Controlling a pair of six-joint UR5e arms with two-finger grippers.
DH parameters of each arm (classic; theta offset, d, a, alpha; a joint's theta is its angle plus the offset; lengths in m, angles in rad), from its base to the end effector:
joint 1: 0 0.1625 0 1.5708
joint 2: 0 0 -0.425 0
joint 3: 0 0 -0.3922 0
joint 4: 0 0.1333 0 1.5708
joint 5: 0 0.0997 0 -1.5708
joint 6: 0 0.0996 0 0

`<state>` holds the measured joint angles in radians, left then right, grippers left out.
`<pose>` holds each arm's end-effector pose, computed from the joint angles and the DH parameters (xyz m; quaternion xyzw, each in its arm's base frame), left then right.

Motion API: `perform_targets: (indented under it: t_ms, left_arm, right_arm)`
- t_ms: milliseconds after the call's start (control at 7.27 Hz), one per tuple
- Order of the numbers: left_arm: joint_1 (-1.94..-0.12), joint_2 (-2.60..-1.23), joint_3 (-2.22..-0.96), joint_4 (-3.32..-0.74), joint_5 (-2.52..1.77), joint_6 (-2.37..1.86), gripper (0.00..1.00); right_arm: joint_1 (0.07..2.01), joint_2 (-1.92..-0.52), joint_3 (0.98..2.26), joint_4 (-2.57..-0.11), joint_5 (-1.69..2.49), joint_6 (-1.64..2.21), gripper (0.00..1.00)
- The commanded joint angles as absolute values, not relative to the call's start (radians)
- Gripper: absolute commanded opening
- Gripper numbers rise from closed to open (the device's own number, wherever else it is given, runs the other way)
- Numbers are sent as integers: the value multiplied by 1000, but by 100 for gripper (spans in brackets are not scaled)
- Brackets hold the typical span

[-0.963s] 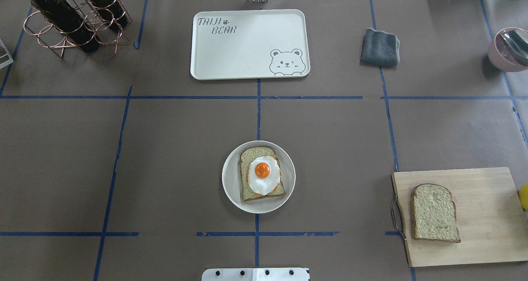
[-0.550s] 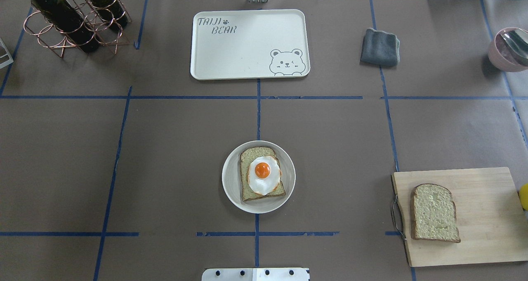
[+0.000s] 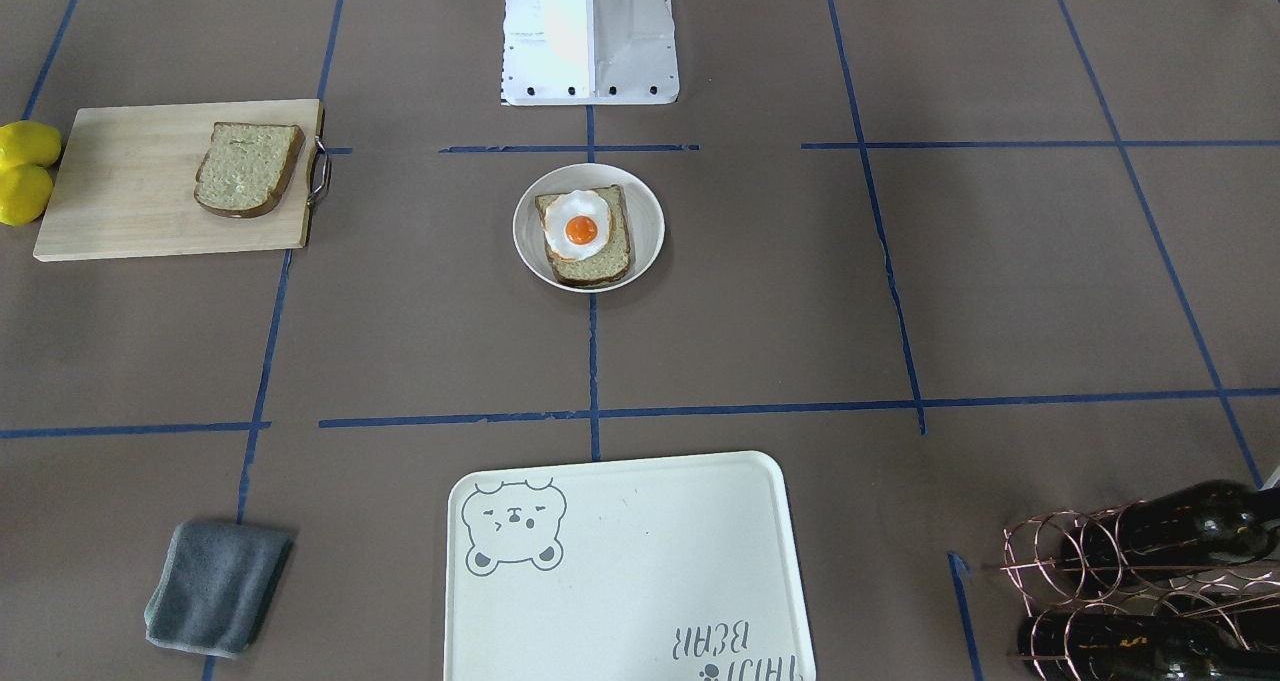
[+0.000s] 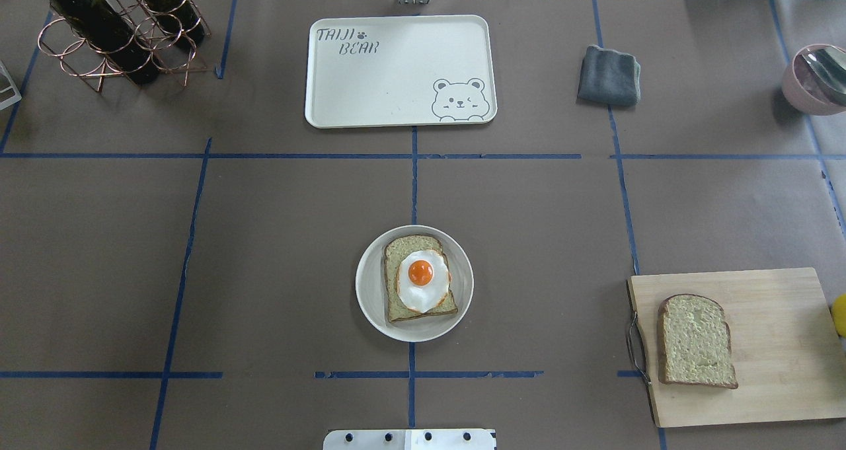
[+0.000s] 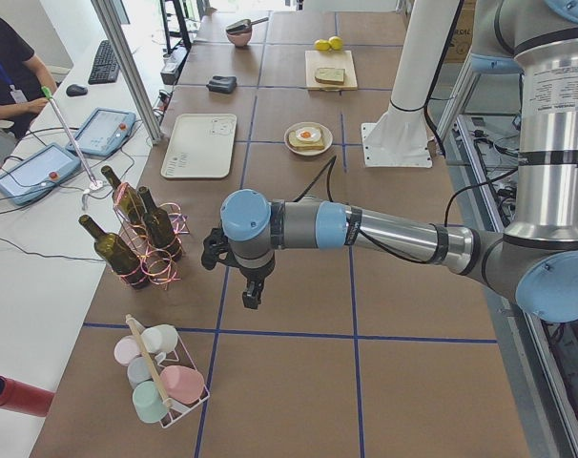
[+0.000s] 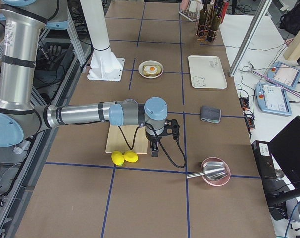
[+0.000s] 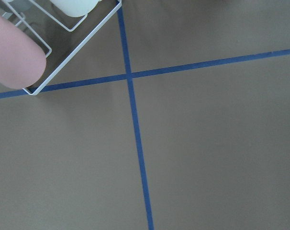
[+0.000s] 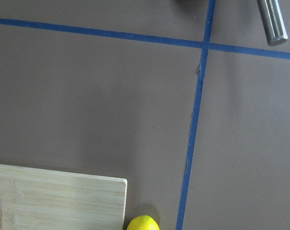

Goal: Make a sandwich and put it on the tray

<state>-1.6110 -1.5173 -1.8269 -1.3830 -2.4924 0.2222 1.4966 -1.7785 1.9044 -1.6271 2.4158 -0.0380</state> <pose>-0.0725 -0.4595 0.5667 0.0647 0.4400 0.0847 0.8917 0.0286 -0.4088 0.5881 0.0243 -0.4103 -0.0654 0.9093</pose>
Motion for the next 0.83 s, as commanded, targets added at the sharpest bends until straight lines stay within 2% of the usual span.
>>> perform_targets:
  t_ms: [0,138,550,688]
  left_arm:
    - [-1611,-1485,-1836,-1515,-2525,215,100]
    - [-1611,-1485,-1839,-1519,-2522,215,100]
    - [-1611,-1485,-1839,-1519,-2517,216,100]
    - [-1611,-1485,-1839,-1519,-2517,215,100]
  right_arm:
    - [1445,-1782,1905,-1592,2551,-3,100]
    - [1393,-1799,1913,-1501,2553,144,100]
    - [1083,-1908,1914,-847,2392,848,96]
    - [1006,-1923,1914,-748,2361,997,96]
